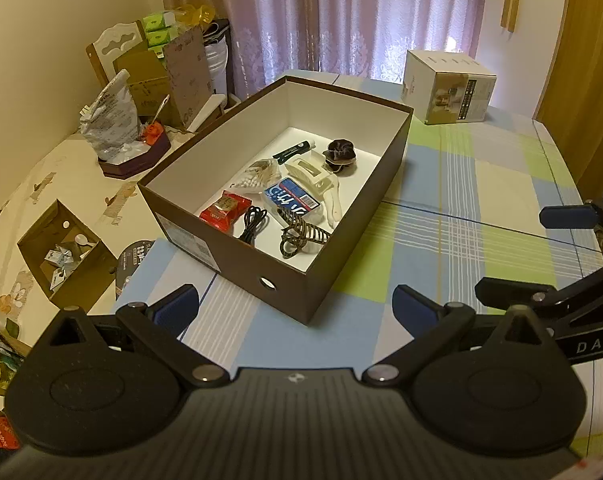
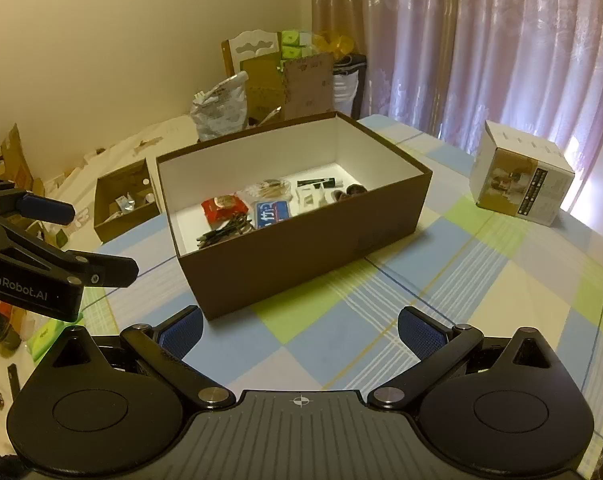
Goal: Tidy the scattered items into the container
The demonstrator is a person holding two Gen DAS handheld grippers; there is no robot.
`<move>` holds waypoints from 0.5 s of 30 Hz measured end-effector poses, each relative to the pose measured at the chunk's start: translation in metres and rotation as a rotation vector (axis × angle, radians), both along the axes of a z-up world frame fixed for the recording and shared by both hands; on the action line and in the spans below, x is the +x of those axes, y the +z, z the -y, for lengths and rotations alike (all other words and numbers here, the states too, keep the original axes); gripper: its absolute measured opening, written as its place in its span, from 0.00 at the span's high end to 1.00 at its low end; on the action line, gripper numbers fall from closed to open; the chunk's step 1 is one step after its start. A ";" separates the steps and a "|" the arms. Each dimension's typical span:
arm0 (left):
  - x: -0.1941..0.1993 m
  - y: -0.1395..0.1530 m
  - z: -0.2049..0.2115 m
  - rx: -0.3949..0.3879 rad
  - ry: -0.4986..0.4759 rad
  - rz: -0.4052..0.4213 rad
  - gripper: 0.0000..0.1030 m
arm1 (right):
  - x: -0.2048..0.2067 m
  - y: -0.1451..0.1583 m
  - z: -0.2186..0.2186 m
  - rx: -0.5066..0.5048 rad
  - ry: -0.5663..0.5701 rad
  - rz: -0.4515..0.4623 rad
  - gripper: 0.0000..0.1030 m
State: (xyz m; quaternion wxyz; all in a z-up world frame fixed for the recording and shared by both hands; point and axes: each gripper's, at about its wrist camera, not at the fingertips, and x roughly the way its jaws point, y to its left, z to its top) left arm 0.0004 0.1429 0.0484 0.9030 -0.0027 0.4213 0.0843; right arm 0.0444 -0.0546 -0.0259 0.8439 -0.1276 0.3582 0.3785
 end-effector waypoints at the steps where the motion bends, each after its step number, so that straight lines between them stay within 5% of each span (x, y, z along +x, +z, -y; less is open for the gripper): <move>1: -0.001 0.000 0.001 0.002 0.003 0.000 0.01 | 0.000 0.000 0.001 0.002 0.001 0.001 0.02; 15: -0.007 0.002 0.013 0.019 0.019 0.008 0.01 | -0.006 0.006 0.011 0.028 0.027 0.024 0.02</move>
